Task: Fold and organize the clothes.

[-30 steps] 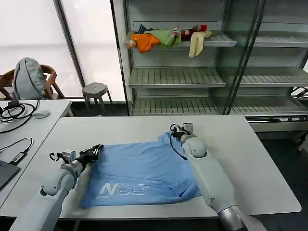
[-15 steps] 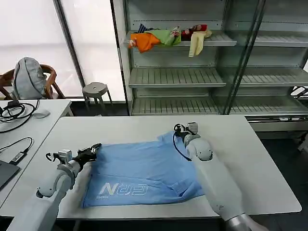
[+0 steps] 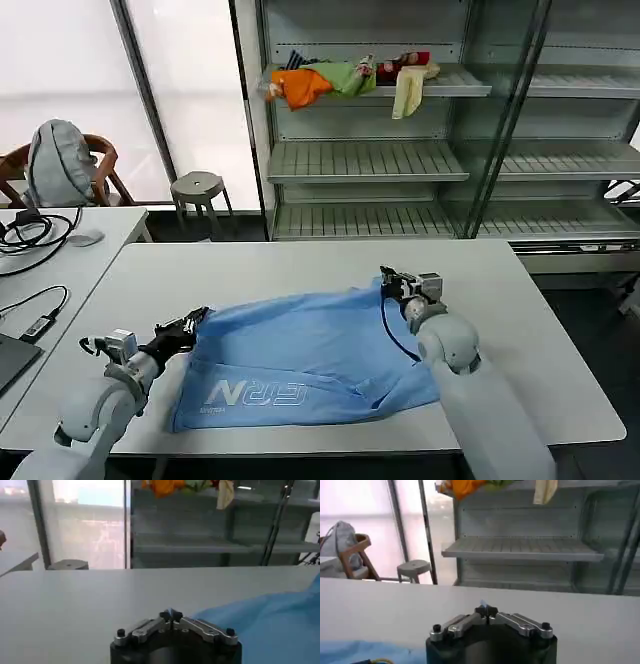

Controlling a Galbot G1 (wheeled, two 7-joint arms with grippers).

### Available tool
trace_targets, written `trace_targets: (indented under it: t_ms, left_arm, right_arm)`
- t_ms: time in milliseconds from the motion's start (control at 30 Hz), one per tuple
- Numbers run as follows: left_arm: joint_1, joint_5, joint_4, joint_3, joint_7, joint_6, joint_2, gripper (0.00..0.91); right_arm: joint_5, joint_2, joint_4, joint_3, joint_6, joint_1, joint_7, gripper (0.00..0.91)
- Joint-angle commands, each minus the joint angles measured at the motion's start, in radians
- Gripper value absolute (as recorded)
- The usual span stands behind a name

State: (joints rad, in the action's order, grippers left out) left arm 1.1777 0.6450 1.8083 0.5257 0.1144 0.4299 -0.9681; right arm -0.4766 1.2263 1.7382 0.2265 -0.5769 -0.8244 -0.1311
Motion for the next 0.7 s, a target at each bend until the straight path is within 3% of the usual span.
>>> trace_targets:
  t_ms: [33, 700]
  left_arm:
    - [0.167, 0.009, 0.131, 0.066, 0.0, -0.003, -0.011, 0.03]
    - [0.294, -0.004, 0.238, 0.121, 0.001, 0.002, -0.032, 0.03]
  right_arm:
    - [-0.013, -0.069, 0.258, 0.075, -0.001, -0.253, 0.006, 0.0]
    - [-0.003, -0.087, 0.284, 0.144, 0.003, -0.338, 0.024, 0.0]
